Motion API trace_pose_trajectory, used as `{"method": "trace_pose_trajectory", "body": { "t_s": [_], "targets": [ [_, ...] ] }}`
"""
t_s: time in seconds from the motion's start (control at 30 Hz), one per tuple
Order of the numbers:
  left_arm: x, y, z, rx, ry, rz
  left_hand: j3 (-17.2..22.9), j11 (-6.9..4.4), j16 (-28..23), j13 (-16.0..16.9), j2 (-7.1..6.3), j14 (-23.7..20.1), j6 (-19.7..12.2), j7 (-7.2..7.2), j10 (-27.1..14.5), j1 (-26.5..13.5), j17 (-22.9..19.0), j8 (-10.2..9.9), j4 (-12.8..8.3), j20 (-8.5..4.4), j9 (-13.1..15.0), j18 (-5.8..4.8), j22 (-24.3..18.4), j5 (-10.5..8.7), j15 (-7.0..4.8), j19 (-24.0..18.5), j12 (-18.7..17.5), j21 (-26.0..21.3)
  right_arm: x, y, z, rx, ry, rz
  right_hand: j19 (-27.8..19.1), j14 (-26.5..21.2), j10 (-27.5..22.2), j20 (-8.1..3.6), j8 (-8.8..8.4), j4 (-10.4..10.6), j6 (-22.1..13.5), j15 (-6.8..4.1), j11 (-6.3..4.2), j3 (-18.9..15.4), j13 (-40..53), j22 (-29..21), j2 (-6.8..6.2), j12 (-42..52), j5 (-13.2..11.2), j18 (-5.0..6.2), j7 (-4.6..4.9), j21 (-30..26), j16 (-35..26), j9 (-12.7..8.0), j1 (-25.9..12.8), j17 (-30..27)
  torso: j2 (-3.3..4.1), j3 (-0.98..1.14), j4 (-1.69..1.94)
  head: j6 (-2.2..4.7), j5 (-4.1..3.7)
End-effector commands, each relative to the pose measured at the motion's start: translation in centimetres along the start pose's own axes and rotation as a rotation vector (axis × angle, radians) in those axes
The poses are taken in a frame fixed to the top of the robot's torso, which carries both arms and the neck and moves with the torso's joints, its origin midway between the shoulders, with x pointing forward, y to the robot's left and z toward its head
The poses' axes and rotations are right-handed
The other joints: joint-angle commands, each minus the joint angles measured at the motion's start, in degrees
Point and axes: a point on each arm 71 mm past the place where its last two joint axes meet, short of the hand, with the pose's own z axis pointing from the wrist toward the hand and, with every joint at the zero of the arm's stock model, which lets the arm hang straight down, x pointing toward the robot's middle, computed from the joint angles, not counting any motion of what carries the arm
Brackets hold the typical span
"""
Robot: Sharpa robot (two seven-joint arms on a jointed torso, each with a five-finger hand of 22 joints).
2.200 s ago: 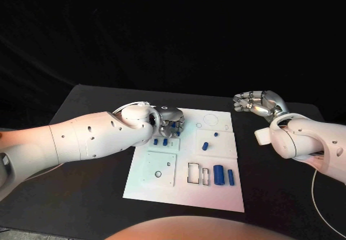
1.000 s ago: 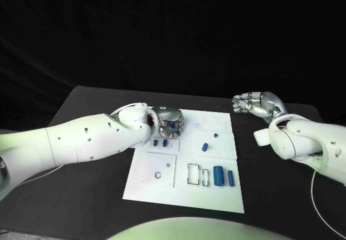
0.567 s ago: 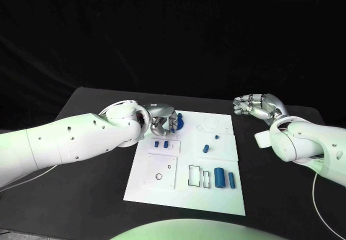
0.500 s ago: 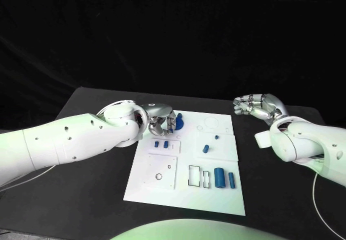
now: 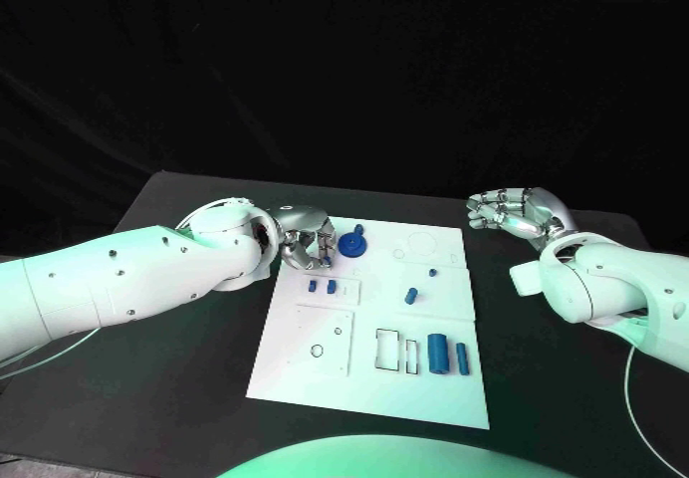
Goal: Assemble the parts on the task board
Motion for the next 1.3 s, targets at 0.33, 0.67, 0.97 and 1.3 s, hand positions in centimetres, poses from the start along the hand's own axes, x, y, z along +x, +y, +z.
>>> {"method": "trace_pose_trajectory", "body": {
  "t_s": [0.33, 0.67, 0.97, 1.3],
  "targets": [
    [0.3, 0.1, 0.5, 0.001, 0.019, -0.016, 0.1, -0.13, 0.2, -0.1, 0.02, 0.3, 0.4, -0.08, 0.5, -0.6, -0.2, -0.4, 0.3, -0.08, 0.0, -0.61, 0.0, -0.39, -0.04, 0.4, -0.4, 0.2, 0.2, 0.1, 0.0, -0.016, 0.016, -0.004, -0.4, -0.4, -0.3, -0.05, 0.34, 0.0, -0.2, -0.14, -0.04, 0.3, 0.0, -0.1, 0.31, 0.3, -0.3, -0.02, 4.31, -0.1, 0.2, 0.1, 0.0, -0.1, 0.07, 0.09, -0.16, -0.09, 0.10],
    [0.8, 0.3, 0.8, -0.007, 0.034, -0.019, 0.0, -0.13, 0.2, -0.1, -0.04, 0.3, 0.4, -0.08, 0.5, -0.7, -0.3, -0.4, 0.3, -0.09, 0.0, -0.60, 0.0, -0.45, -0.04, 0.4, -0.5, 0.2, 0.2, 0.1, 0.0, -0.016, 0.017, -0.004, -0.4, -0.4, -0.3, -0.05, 0.34, 0.0, -0.2, -0.14, -0.04, 0.3, 0.0, -0.1, 0.31, 0.3, -0.3, -0.02, 4.31, -0.1, 0.2, 0.1, 0.0, -0.1, 0.05, 0.12, -0.19, -0.21, 0.12],
    [1.1, 0.3, 0.9, -0.009, 0.052, -0.019, 0.1, -0.15, 0.2, -0.1, -0.04, 0.3, 0.4, -0.10, 0.5, -0.6, -0.3, -0.4, 0.3, -0.09, 0.0, -0.60, 0.0, -0.47, -0.05, 0.4, -0.5, 0.2, 0.2, 0.0, 0.0, -0.016, 0.017, -0.004, -0.4, -0.4, -0.3, -0.05, 0.34, 0.0, -0.2, -0.14, -0.04, 0.3, 0.0, -0.1, 0.31, 0.3, -0.3, -0.02, 4.31, -0.1, 0.2, 0.1, 0.0, -0.1, -0.02, 0.11, -0.16, -0.37, 0.14],
    [1.3, 0.2, 1.0, -0.009, 0.061, -0.018, 0.1, -0.17, 0.2, -0.1, -0.04, 0.3, 0.4, -0.12, 0.6, -0.6, -0.3, -0.5, 0.3, -0.09, 0.0, -0.59, -0.1, -0.52, -0.06, 0.3, -0.5, 0.2, 0.3, 0.0, 0.0, -0.016, 0.018, -0.003, -0.4, -0.4, -0.3, -0.05, 0.34, 0.0, -0.2, -0.14, -0.04, 0.3, 0.0, -0.1, 0.31, 0.3, -0.3, -0.02, 4.31, -0.1, 0.2, 0.1, 0.0, -0.1, 0.01, 0.09, -0.17, -0.31, 0.19]
  ]
}}
